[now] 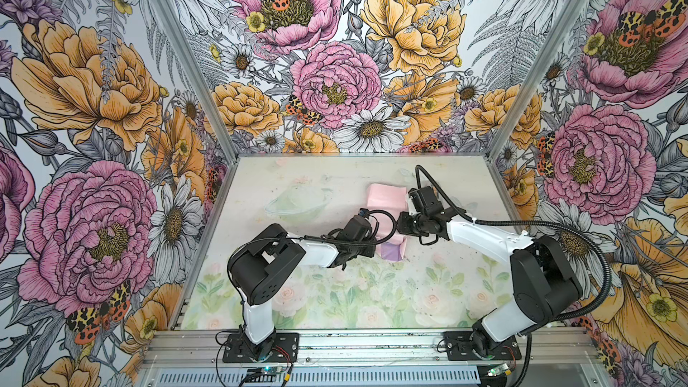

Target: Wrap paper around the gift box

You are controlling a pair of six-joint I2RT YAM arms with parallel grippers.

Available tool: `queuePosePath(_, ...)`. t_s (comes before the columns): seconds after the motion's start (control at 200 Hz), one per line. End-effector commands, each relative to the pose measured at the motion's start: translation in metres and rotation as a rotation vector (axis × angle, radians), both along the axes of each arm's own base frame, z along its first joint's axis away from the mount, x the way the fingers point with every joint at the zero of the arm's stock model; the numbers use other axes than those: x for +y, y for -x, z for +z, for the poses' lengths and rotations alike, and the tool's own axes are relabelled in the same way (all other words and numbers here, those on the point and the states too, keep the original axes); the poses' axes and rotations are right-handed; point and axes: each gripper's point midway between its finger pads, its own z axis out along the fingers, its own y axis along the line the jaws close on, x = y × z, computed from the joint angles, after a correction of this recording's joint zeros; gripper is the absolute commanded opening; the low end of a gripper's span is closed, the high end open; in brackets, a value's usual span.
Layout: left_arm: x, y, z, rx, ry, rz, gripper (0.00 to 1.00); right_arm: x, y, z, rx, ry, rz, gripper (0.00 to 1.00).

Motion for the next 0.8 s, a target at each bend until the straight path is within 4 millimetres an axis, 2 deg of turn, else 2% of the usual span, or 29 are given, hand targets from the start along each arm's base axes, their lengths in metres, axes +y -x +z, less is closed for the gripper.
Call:
queuePosePath(0.0, 0.012, 0.001, -0.008, -0.002, -0.057, 0.020, 0.29, -0.013, 0.033, -0.032, 0.135, 0.080, 0.018, 0.32)
queuePosePath(0.175, -0.009, 0.022, -0.009, -0.011, -0.066, -0.080, 0.29, -0.012, 0.033, -0.032, 0.137, 0.077, 0.019, 0.32)
queuePosePath(0.305, -0.016, 0.023, -0.005, -0.018, -0.052, -0.091, 0.28, -0.012, 0.033, -0.032, 0.135, 0.077, 0.020, 0.31)
queuePosePath(0.4, -0.014, 0.016, 0.001, -0.034, -0.035, -0.067, 0.25, -0.012, 0.034, -0.033, 0.139, 0.079, 0.019, 0.30)
queuePosePath(0.625, 0.013, -0.012, 0.000, -0.038, -0.023, 0.036, 0.18, -0.014, 0.036, -0.034, 0.141, 0.081, 0.018, 0.28)
queuePosePath(0.796, 0.019, -0.011, -0.007, -0.029, -0.041, 0.019, 0.18, -0.014, 0.037, -0.035, 0.144, 0.080, 0.020, 0.28)
